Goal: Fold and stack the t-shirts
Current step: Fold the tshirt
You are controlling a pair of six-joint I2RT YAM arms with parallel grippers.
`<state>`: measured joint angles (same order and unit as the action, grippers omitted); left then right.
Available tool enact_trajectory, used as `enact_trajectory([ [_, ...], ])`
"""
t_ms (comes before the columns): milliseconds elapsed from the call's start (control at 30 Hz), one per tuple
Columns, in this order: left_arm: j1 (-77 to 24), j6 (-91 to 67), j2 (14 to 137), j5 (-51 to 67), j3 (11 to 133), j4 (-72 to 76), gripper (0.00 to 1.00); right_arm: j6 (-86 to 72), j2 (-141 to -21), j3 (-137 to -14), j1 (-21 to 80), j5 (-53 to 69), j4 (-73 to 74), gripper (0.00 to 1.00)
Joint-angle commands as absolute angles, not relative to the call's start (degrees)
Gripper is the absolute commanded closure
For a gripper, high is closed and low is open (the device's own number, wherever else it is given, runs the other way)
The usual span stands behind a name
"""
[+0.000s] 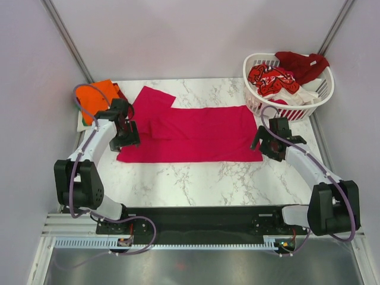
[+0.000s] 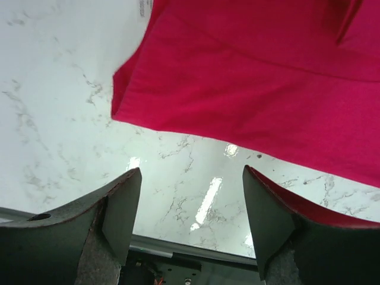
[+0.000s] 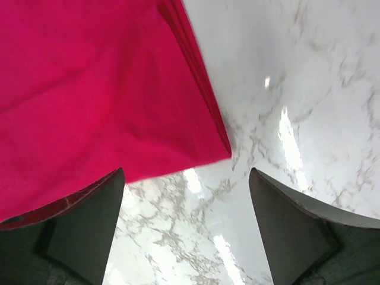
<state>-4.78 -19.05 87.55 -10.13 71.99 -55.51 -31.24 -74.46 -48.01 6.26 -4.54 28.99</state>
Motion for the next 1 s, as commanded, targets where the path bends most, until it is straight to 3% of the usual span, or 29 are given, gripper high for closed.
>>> enact_trajectory([
  [0,-2.73,-23.28,85.70,-2.99,64.02,-47.56,0.24,-31.64,-73.13,-42.90,6.33,-0.28,26.73,0.07],
  [200,-0.09,-22.33,82.45,-0.26,55.56,-43.51,0.23,-32.08,-78.38,-39.82,5.63,-0.26,21.90,0.18],
  [500,1.93,-21.97,80.95,-4.04,54.32,-42.80,0.24,-32.61,-81.48,-38.76,3.34,-0.26,16.70,0.39],
  [567,1.85,-22.06,82.08,-5.61,54.32,-42.89,0.24,-32.26,-81.56,-38.32,2.99,-0.35,16.52,0.59],
  [633,1.93,-21.97,82.79,-7.20,54.49,-42.98,0.25,-32.08,-81.39,-37.71,2.55,-0.09,16.61,0.72],
  [667,1.85,-22.06,82.88,-9.03,54.41,-43.24,0.25,-31.99,-81.13,-37.53,2.46,-0.17,16.79,0.89],
  [700,1.93,-22.32,82.97,-9.75,54.49,-43.33,0.25,-31.91,-80.08,-37.27,2.03,-0.18,16.96,0.98],
  [967,1.93,-22.50,87.70,-10.37,55.37,-43.59,0.26,-32.08,-73.47,-36.03,0.18,-0.88,19.51,1.00],
])
